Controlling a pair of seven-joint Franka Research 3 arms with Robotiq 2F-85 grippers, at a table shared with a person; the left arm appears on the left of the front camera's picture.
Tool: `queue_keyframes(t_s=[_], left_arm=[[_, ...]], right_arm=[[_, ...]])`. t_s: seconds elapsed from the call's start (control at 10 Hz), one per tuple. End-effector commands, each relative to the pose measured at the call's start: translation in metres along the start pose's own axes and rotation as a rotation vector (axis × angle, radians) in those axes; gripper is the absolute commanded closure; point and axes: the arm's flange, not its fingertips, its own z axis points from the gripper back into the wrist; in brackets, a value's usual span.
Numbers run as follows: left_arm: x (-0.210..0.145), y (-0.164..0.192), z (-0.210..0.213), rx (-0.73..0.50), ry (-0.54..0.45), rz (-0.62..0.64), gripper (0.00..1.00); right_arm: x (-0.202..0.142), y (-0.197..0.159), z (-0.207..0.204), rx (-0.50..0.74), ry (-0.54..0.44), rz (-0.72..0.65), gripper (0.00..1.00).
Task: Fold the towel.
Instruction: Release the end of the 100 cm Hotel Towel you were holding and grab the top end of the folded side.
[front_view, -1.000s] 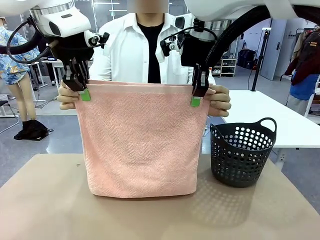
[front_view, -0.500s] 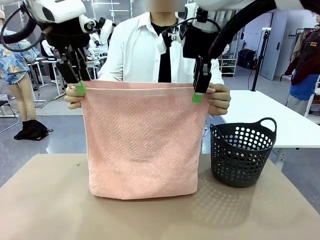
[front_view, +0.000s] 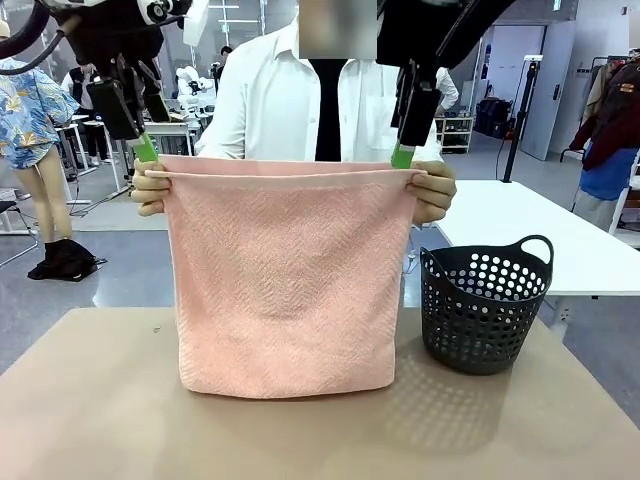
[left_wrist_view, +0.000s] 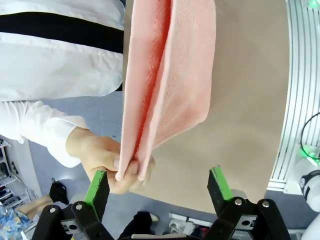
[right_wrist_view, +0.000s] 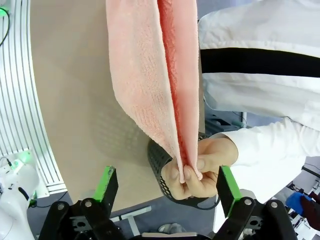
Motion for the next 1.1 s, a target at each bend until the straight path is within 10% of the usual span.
queue_keyframes(t_s=[0.0,1.0], left_arm=[[0.003,0.003,-0.004,0.02,0.001,0.024,0.0],[0.013,0.037,-0.035,-0.037,0.021,-0.018,0.0]], right_arm=[[0.003,-0.001,-0.008,-0.023,0.019,0.007,0.0],[0.018,-0.037,-0.041,0.065,0.052,0.068,0.0]])
